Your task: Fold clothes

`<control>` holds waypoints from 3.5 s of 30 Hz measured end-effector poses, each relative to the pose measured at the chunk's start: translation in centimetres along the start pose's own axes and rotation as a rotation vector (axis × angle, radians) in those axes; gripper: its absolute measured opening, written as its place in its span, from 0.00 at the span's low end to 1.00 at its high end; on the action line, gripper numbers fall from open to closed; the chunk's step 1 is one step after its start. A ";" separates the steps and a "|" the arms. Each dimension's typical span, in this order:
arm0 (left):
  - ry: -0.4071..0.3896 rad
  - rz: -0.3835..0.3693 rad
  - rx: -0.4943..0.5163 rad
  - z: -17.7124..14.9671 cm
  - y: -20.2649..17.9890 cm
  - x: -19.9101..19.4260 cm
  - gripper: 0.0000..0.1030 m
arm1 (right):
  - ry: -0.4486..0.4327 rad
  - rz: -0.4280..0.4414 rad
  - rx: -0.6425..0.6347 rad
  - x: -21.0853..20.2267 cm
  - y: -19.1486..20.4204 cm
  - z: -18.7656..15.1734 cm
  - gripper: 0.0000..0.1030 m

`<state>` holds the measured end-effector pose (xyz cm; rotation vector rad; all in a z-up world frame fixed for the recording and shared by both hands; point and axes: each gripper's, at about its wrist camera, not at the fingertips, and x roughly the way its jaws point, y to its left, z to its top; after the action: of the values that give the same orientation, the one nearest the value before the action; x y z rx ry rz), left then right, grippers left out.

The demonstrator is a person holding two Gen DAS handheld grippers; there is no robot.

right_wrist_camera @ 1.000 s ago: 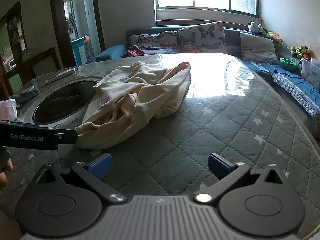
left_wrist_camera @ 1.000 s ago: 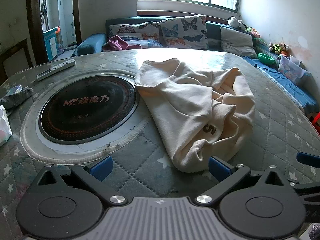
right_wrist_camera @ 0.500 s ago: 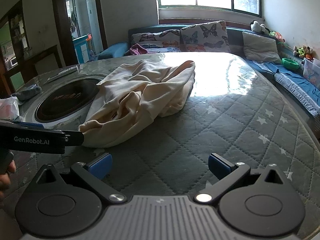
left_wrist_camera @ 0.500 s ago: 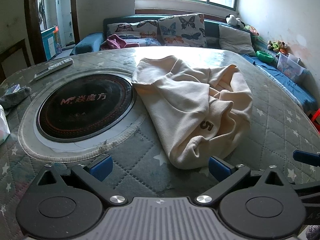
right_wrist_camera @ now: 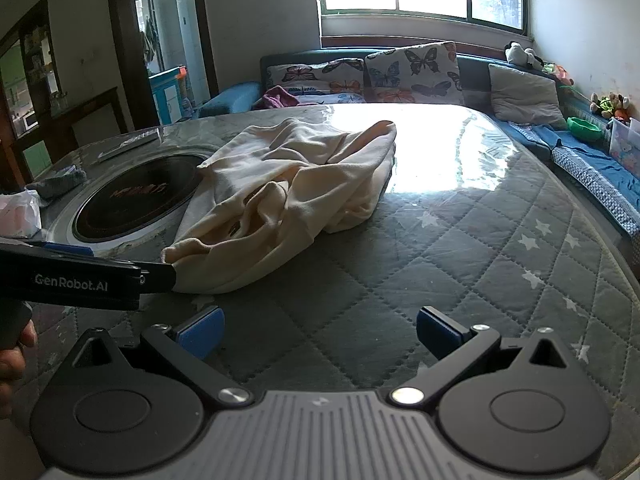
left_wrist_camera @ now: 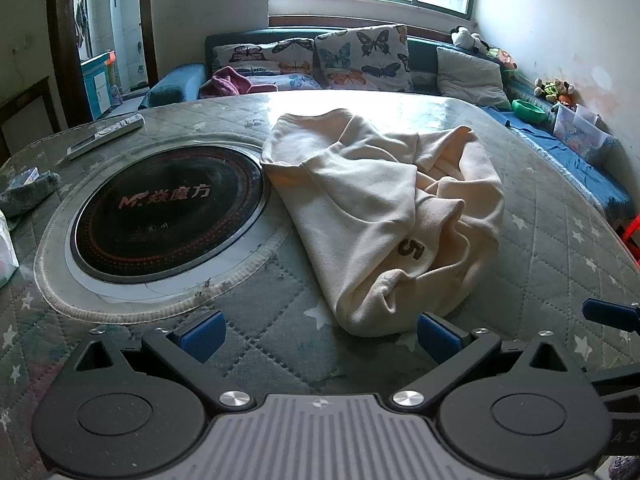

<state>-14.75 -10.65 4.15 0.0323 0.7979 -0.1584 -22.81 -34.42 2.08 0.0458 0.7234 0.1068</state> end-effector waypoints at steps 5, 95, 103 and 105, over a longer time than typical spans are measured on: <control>0.000 -0.002 0.004 0.1 -0.2 0.0 1.00 | 0.002 0.005 -0.003 0.0 0.1 0.1 1.00; -0.003 -0.133 0.283 13.2 -5.9 12.8 0.83 | 0.039 0.066 0.105 15.2 -9.6 15.8 0.06; 0.035 -0.161 0.261 12.4 -4.3 14.7 0.30 | -0.014 0.017 0.089 13.2 -10.0 15.7 0.05; 0.030 -0.189 0.224 12.6 -3.4 14.2 0.21 | -0.026 0.002 0.095 12.7 -10.3 15.5 0.05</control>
<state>3.46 -16.98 2.91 0.1714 0.8098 -0.4266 -2.28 -43.31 4.50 0.1389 0.7018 0.0737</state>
